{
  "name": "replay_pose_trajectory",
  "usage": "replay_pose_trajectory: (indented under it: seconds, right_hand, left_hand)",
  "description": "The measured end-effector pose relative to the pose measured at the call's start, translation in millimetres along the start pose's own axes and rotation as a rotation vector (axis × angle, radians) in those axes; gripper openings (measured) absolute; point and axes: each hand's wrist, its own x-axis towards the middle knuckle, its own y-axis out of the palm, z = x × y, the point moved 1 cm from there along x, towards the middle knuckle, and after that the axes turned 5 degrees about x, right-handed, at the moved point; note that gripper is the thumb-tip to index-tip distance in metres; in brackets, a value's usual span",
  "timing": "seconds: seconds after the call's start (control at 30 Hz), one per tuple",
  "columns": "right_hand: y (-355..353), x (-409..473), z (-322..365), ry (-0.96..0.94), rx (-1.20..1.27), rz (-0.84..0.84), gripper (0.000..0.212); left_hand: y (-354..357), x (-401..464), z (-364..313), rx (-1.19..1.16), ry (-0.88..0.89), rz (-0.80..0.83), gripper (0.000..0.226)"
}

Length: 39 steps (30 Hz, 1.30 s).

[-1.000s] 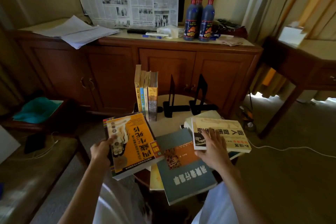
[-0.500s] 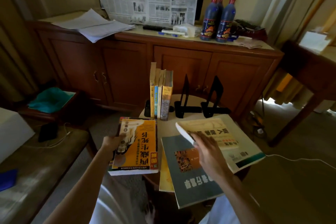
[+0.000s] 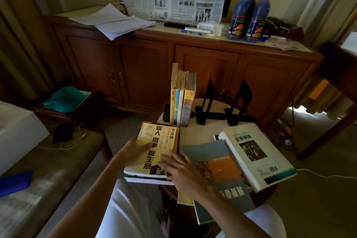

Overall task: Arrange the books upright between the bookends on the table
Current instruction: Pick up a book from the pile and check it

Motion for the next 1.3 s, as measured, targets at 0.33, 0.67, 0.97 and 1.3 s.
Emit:
replay_pose_trajectory:
  seconds: [0.33, 0.67, 0.97, 1.3]
  right_hand:
    - [-33, -131, -43, 0.924, 0.191, -0.400, 0.069]
    - [-35, -134, -38, 1.044, 0.462, -0.481, 0.082]
    - [-36, -137, -4, 1.012, 0.668, -0.799, 0.043]
    - [-39, -90, 44, 0.706, 0.909, -0.874, 0.039]
  left_hand:
    - [31, -32, -33, 0.363, 0.187, -0.647, 0.039]
    - [167, -116, -8, 0.278, 0.254, 0.120, 0.061]
    - [138, -128, -42, 0.108, 0.310, 0.076, 0.046]
    - [62, -117, -48, -0.196, 0.318, -0.111, 0.058]
